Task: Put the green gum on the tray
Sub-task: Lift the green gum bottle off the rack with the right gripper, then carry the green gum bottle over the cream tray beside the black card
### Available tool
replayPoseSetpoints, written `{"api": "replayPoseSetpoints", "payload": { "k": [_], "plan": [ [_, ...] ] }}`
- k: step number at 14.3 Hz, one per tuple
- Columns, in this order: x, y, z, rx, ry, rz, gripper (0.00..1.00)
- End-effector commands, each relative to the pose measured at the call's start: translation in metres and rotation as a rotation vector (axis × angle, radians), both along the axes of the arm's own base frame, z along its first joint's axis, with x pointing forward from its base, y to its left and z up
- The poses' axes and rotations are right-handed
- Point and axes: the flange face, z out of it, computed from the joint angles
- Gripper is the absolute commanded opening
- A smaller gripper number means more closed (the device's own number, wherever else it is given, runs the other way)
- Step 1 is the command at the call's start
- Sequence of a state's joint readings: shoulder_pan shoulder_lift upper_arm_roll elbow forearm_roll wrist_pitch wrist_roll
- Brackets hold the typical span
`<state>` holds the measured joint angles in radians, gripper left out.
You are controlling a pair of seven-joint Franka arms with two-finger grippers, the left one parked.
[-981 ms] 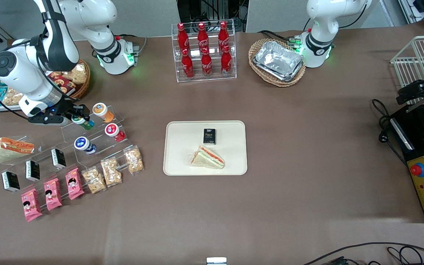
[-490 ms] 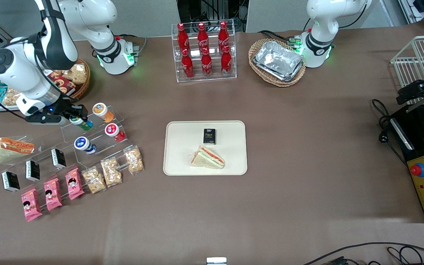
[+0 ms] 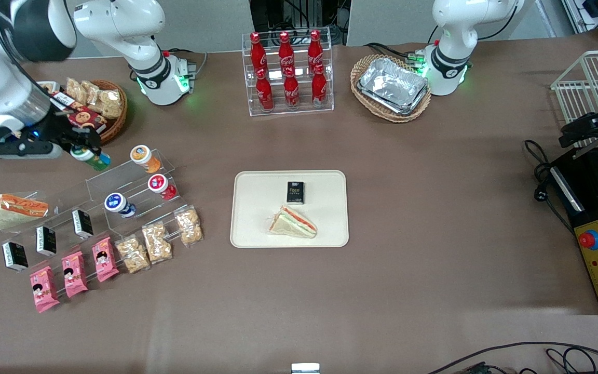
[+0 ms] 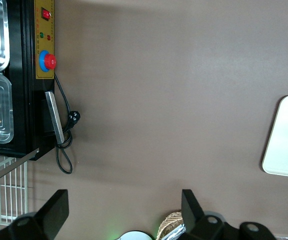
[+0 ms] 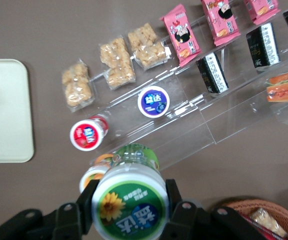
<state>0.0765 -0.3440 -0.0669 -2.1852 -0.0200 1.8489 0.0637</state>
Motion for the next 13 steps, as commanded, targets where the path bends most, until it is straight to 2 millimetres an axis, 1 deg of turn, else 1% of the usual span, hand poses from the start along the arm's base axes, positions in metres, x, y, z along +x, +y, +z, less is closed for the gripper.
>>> {"api": "replayPoseSetpoints", "payload": {
  "k": [1,3,4,5,6,7,9,10,13],
  "plan": [
    [0.004,0.050,0.040,0.013,0.031,-0.081,0.28],
    [0.001,0.082,0.040,0.046,0.038,-0.144,0.28],
    [0.002,0.103,0.035,0.049,0.042,-0.167,0.28],
    [0.004,0.120,0.029,0.051,0.045,-0.207,0.28],
    [0.004,0.147,0.021,0.044,0.039,-0.234,0.28],
    [0.004,0.170,0.011,0.036,0.040,-0.264,0.28],
    [0.007,0.207,-0.011,0.032,0.042,-0.325,0.28],
    [0.010,0.222,-0.024,0.037,0.041,-0.339,0.28],
    [0.020,0.259,-0.065,0.054,0.039,-0.387,0.28]
  ]
}}
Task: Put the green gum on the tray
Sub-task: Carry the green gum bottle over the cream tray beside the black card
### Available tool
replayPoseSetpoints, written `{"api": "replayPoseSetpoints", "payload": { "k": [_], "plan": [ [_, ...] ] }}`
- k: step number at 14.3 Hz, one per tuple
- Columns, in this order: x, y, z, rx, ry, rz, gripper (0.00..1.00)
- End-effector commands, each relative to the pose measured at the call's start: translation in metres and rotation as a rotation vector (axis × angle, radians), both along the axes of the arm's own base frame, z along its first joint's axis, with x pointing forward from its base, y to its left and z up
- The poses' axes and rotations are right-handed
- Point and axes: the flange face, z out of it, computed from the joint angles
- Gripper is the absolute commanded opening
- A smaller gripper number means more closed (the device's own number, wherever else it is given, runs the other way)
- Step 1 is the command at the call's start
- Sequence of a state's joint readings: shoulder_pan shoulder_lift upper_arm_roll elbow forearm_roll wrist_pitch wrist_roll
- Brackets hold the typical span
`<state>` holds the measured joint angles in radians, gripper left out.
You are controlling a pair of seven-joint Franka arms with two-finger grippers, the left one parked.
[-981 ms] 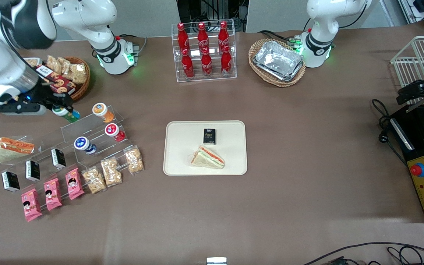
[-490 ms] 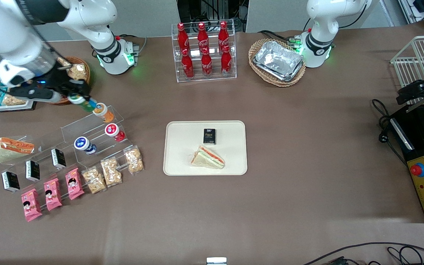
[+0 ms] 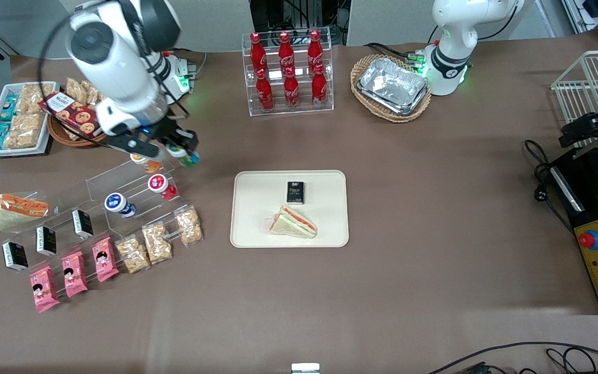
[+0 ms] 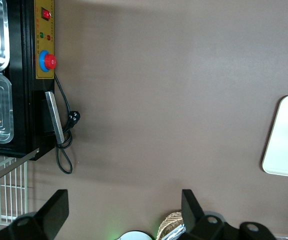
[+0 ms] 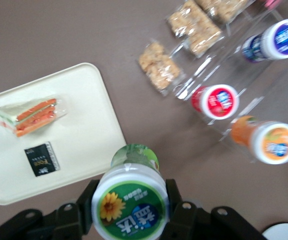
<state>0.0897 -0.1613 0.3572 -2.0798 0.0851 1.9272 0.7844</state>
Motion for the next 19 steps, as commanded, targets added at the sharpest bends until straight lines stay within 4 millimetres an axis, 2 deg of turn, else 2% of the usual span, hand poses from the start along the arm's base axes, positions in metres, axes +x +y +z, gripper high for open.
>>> {"api": "replayPoseSetpoints", "payload": {
  "k": [1,3,5,7,13,19],
  "plan": [
    [0.019,0.038,-0.045,0.043,0.011,-0.066,0.28],
    [0.020,0.056,-0.079,0.033,0.005,-0.073,0.28],
    [0.008,0.082,-0.118,-0.021,0.002,-0.049,0.28],
    [0.006,0.096,-0.150,-0.057,-0.004,-0.053,0.28],
    [0.002,0.123,-0.200,-0.008,0.009,-0.039,0.28],
    [0.000,0.124,-0.249,-0.061,0.009,-0.021,0.28]
  ]
}}
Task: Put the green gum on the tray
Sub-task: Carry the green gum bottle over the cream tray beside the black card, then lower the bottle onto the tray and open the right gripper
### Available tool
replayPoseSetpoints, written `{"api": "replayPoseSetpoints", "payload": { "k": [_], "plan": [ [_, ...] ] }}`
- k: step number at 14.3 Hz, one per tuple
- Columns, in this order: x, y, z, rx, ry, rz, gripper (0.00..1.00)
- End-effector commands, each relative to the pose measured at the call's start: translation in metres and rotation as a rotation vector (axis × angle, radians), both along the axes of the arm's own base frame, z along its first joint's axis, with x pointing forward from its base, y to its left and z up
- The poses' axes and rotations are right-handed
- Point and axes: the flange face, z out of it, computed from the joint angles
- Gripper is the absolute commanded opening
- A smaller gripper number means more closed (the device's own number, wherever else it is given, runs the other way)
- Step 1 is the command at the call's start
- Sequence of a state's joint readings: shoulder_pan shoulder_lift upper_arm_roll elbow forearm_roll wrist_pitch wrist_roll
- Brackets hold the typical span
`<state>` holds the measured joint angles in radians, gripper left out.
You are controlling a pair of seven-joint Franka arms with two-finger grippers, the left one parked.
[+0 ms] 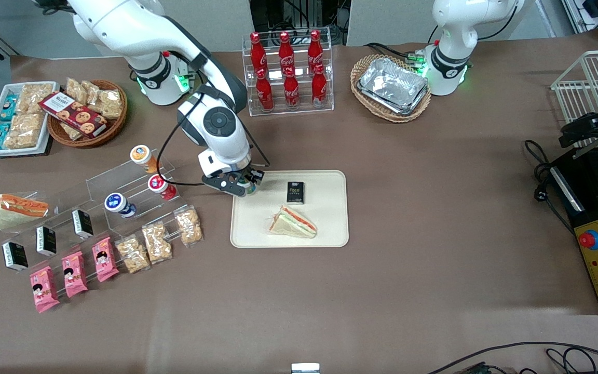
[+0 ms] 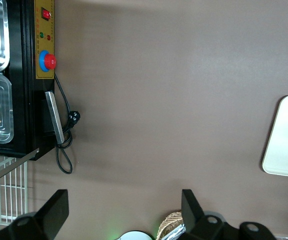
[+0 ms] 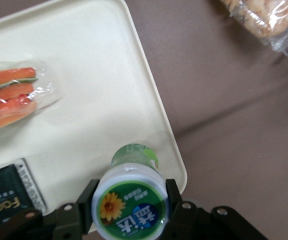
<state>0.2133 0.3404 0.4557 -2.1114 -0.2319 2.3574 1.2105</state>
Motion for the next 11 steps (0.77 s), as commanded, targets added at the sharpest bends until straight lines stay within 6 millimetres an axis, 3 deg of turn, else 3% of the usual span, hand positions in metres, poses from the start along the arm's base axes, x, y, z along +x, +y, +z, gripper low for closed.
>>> {"api": "replayPoseSetpoints", "payload": {
  "k": [1,7,8,10,11],
  "plan": [
    [0.002,0.007,-0.021,0.004,-0.009,-0.003,0.28],
    [-0.005,0.020,-0.032,0.023,-0.007,-0.030,0.32],
    [-0.006,0.020,-0.032,0.023,-0.007,-0.029,0.42],
    [-0.005,0.020,-0.032,0.022,-0.007,-0.036,1.00],
    [-0.005,0.020,-0.032,0.021,-0.006,-0.038,1.00]
  ]
}}
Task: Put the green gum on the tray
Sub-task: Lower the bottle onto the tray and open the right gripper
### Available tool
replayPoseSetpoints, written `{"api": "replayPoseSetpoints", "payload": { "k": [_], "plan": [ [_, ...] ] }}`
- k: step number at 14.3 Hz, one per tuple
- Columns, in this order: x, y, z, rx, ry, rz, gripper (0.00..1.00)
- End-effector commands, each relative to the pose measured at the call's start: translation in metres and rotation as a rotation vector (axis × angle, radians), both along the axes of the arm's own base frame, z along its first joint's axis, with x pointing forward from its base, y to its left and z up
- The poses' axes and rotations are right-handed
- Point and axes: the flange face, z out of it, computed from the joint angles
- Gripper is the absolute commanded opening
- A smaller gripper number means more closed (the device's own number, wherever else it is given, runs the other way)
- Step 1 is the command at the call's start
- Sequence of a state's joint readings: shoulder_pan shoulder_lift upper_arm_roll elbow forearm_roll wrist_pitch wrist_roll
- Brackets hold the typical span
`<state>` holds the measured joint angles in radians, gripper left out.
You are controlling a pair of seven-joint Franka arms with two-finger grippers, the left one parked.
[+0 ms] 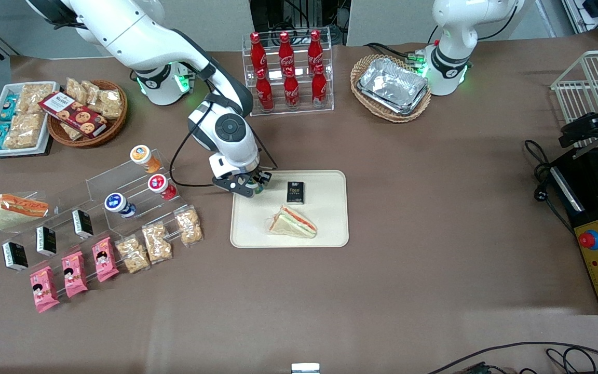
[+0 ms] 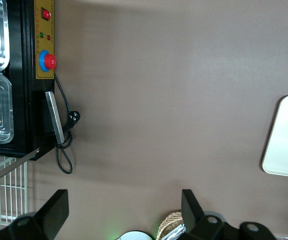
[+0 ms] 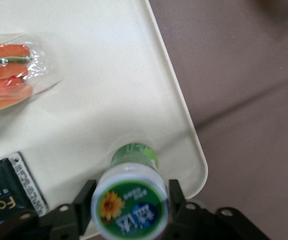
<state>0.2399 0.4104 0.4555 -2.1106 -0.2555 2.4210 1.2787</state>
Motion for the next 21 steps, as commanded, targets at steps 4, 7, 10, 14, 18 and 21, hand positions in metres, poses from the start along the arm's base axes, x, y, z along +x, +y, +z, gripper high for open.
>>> {"api": "replayPoseSetpoints", "payload": {
  "k": [4,7,10,14,18,21],
  "plan": [
    [0.016,-0.006,0.030,0.000,-0.067,-0.015,1.00],
    [0.026,-0.022,0.081,-0.057,-0.078,0.005,1.00],
    [0.044,-0.047,0.139,-0.059,-0.037,0.032,1.00],
    [0.070,-0.099,0.202,-0.025,0.023,0.061,1.00],
    [0.076,-0.128,0.235,-0.032,-0.012,0.048,1.00],
    [0.093,-0.162,0.248,-0.022,-0.031,0.030,1.00]
  ]
}}
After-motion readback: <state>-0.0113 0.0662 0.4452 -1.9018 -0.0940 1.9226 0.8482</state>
